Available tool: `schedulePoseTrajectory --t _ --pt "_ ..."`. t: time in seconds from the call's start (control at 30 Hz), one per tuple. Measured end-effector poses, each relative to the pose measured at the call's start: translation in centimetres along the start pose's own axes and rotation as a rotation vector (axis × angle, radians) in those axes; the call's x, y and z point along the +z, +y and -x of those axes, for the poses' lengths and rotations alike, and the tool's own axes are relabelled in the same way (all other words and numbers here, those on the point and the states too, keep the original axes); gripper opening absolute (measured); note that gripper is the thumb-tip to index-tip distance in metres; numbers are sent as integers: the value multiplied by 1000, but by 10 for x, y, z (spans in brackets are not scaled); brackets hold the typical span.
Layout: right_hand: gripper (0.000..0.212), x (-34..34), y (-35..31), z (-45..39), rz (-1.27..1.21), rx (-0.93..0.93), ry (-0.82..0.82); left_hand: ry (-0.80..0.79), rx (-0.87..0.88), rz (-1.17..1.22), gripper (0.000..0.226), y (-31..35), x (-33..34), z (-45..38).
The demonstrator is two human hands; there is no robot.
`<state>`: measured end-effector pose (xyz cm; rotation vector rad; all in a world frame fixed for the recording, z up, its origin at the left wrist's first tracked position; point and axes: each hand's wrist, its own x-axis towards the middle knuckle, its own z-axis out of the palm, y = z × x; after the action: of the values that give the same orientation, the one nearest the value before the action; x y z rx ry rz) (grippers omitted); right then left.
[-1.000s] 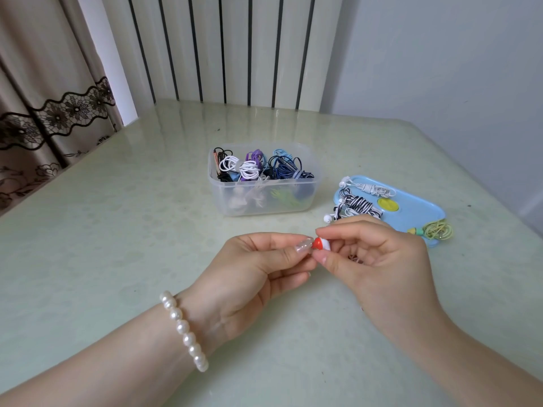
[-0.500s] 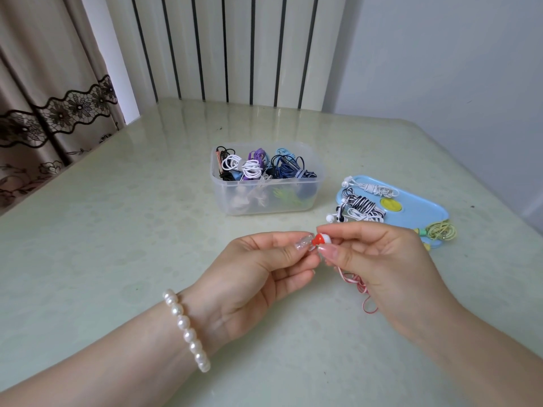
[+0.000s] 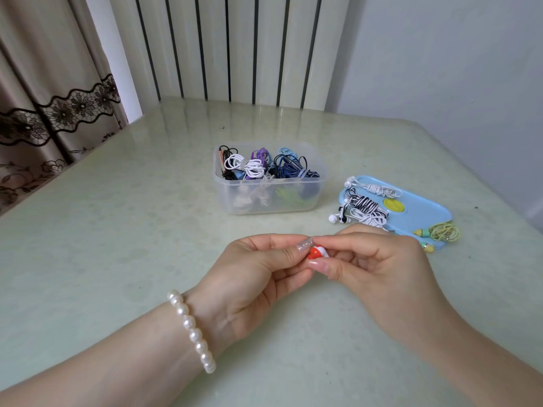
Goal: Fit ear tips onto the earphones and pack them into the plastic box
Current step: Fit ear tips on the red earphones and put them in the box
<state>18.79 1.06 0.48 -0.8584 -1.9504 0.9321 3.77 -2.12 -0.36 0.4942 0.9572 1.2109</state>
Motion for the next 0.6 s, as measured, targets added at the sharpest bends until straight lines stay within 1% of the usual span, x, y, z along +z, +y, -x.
schedulePoseTrajectory --t 0.07,0.1,0.17,0.23,0.27,0.33,0.47,0.6 --pt "22 0 -2 0 -10 -13 8 8 -3 4 33 0 1 0" --pt "20 -2 -4 -1 -69 25 0 16 -8 11 32 0 1 0" --pt "18 -5 -9 -4 -238 205 5 36 -24 35 24 1 1 -1" --pt "13 -10 -6 -6 -309 310 31 45 -39 50 13 2 1 -1" --pt "13 -11 -5 -7 -309 325 45 44 -45 48 11 2 1 0" --pt "23 -9 -5 -8 -297 326 52 34 -57 40 13 2 2 1" --pt "16 -9 -6 -9 -350 322 52 24 -77 49 21 1 3 2" --pt "15 -10 -9 -8 -352 313 49 6 -92 54 20 1 4 3"
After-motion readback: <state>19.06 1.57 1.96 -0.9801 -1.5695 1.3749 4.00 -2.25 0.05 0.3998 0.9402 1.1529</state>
